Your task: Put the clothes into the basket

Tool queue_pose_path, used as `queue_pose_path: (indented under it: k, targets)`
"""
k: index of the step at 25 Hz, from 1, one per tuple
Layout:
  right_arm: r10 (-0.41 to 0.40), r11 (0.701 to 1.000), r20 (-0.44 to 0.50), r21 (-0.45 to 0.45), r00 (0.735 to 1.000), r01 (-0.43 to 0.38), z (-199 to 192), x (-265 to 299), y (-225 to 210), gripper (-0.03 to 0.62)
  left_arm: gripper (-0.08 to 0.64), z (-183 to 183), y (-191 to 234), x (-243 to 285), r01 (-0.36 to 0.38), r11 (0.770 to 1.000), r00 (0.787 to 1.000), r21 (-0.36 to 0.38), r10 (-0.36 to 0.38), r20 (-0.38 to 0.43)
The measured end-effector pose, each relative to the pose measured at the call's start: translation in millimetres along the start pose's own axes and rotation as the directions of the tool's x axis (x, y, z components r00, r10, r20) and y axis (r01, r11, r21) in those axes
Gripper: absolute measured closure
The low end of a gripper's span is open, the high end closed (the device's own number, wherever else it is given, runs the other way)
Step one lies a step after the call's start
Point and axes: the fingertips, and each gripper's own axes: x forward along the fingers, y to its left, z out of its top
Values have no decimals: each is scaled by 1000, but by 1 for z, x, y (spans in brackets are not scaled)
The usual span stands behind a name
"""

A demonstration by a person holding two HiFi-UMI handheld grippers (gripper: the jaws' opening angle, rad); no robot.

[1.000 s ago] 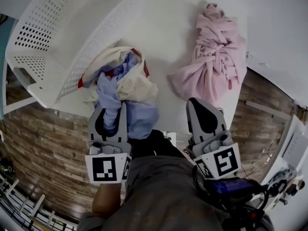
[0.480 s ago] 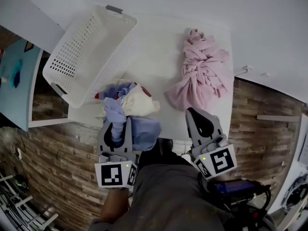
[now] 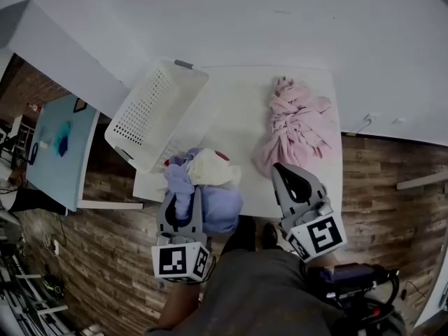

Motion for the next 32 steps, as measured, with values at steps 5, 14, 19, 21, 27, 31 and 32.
queue_pose_path:
  k: [5, 14, 19, 21, 27, 31, 32]
  targets:
    - [14, 1000, 46, 5, 999, -15, 13, -2, 5, 583, 442, 21, -3, -5, 2, 1000, 999, 23, -3, 35]
    - [45, 999, 93, 0, 995, -45, 30, -7, 10, 583, 442, 51, -9, -14, -3, 1000, 997, 29, 0, 80]
    - [61, 998, 113, 8, 992, -63, 34, -9, 10, 583, 442, 68, -8, -20, -21, 999, 994, 34, 17, 111]
    - [61, 998, 118, 16, 991, -63, 33, -7, 9, 583, 440, 73, -5, -21, -28, 999, 993, 39, 23, 119]
    - [63, 997, 121, 25, 991, -67, 33, 10, 10, 583, 440, 81, 15, -17, -54, 998, 990, 29, 49, 135]
    - [61, 998, 118, 27, 991, -65, 32, 32, 13, 583, 440, 92, 38, -9, -67, 997, 986, 30, 61, 156]
    - [62, 998, 117, 25, 991, -65, 32, 39, 15, 583, 440, 96, 46, -7, -69, 997, 985, 28, 63, 163]
